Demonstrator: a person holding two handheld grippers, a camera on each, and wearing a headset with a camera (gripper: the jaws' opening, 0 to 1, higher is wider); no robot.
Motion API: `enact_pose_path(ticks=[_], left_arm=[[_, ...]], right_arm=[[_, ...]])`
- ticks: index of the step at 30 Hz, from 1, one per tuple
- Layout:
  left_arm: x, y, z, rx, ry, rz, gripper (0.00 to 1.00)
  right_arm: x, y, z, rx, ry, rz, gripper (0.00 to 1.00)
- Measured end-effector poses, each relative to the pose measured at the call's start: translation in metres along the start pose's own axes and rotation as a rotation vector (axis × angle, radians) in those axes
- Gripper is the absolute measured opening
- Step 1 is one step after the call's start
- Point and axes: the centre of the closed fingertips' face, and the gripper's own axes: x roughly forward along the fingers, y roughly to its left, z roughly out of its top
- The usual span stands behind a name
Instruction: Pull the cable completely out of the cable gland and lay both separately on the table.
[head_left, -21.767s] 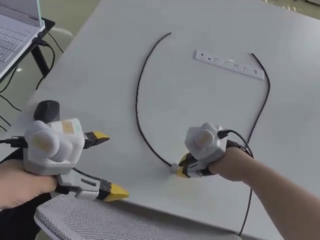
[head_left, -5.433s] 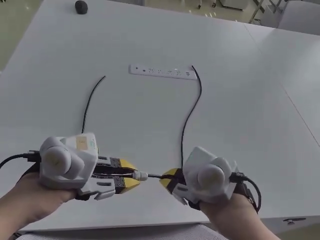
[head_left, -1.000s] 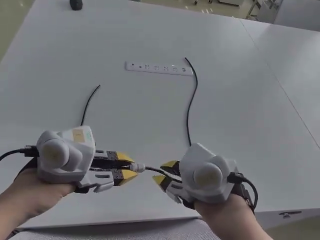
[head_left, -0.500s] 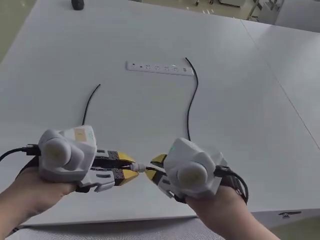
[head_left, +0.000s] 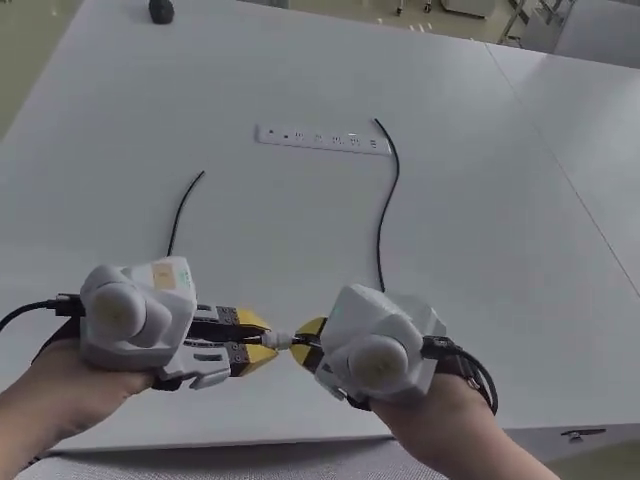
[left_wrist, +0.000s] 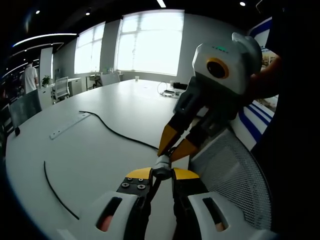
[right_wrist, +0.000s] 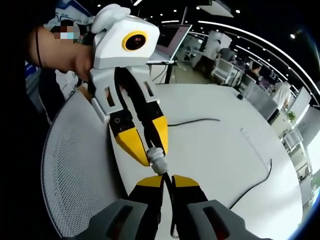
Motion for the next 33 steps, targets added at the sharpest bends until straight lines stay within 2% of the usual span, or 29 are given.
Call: enact_pose_path(ticks=[8, 19, 26, 33], left_arm=[[0.004, 0.001, 0.003, 0.008, 0.000, 0.003, 0.15], [0.007, 0.000, 0.006, 0.020, 0.002, -0.002, 0.15], [0.006, 0.002, 0.005, 0.017, 0.000, 0.007, 0.15], [0.007, 0.003, 0.005, 0.016, -0.002, 0.014, 0.15]], right_arm=[[0.000, -0.005, -0.005, 0.094, 0.001, -0.002, 0.00], [-0.003, -0.006, -0.008, 0.155, -0.007, 0.003, 0.00], [-0.002, -0.011, -0.019, 0.191, 0.012, -0.007, 0.00], [-0.001, -0.017, -0.032, 0.273, 0.026, -0.013, 0.00]])
